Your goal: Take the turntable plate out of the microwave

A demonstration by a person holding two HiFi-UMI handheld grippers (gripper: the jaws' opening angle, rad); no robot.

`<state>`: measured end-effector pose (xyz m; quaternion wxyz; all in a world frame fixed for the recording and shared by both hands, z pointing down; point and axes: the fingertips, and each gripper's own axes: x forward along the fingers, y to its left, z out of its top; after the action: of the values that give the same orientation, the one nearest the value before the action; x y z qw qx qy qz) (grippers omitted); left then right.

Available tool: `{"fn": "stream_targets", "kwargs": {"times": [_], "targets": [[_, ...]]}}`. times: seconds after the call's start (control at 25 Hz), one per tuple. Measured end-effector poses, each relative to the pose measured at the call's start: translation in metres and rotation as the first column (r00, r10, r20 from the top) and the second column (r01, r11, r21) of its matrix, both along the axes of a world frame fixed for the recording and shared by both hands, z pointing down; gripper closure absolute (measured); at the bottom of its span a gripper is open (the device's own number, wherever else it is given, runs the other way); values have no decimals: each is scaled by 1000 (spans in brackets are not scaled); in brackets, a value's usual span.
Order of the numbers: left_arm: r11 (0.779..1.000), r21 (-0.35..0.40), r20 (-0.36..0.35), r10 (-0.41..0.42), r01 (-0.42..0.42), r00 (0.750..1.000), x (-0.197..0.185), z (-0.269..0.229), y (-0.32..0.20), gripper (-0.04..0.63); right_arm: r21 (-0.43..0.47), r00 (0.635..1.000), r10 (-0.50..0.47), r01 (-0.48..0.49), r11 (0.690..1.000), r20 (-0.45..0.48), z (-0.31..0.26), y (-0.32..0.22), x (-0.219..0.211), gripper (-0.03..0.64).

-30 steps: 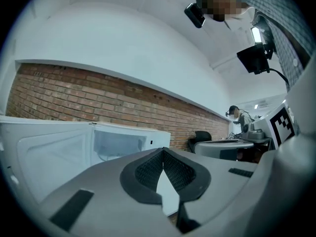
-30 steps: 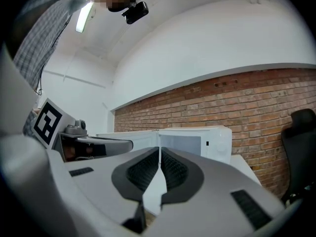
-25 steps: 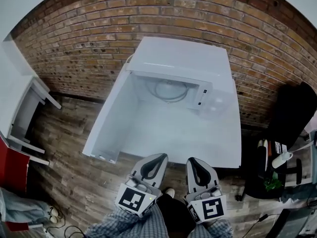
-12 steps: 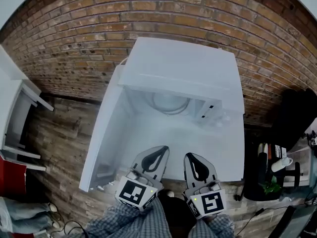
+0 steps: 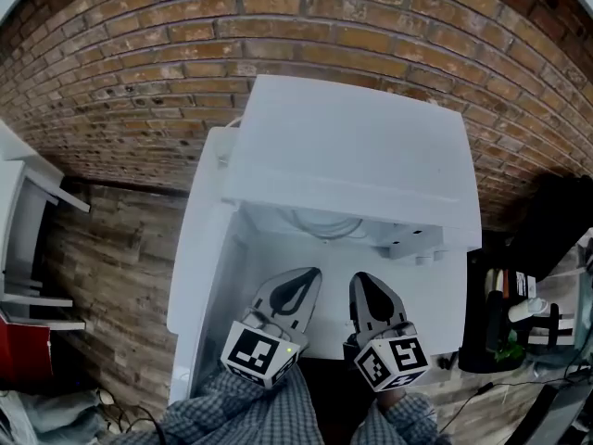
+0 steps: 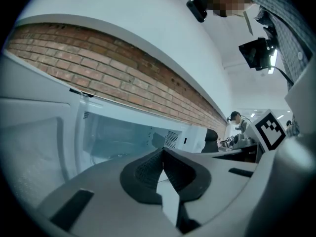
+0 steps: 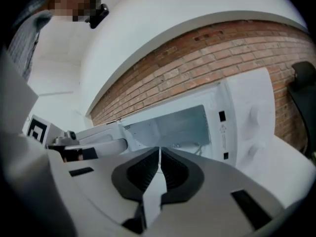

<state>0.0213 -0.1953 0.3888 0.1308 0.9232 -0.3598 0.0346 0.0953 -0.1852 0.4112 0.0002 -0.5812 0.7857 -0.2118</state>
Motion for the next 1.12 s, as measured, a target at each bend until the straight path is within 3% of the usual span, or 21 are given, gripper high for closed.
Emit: {"fn": "stream_targets", "kwargs": {"times": [0.28, 0.48, 0.6, 0.72, 0.84, 1.12], "targets": [[998, -56, 2, -13, 13, 1000, 5, 20, -21, 586, -211, 960, 88, -31, 977, 267, 48, -47, 10, 591], [997, -67, 12, -44, 45, 999, 5, 22, -35, 586, -362, 947, 74, 47, 931, 312, 84, -70, -1, 589], [996, -71, 23, -60, 62, 998, 3, 23, -41, 586, -407, 927, 115, 44, 912, 357, 95, -80, 0, 588], [994, -79, 35, -73, 75, 997, 2, 29, -48, 586, -436, 875, 180, 39, 899, 450, 103, -92, 2, 518], [992, -91, 38, -81, 84, 996, 2, 33, -53, 586, -459, 832, 241, 19, 888, 500, 109, -101, 6, 497], [990, -118, 49, -76, 81, 996, 6, 42, -63, 586, -480, 791, 294, 0, 877, 536, 114, -110, 6, 494]]}}
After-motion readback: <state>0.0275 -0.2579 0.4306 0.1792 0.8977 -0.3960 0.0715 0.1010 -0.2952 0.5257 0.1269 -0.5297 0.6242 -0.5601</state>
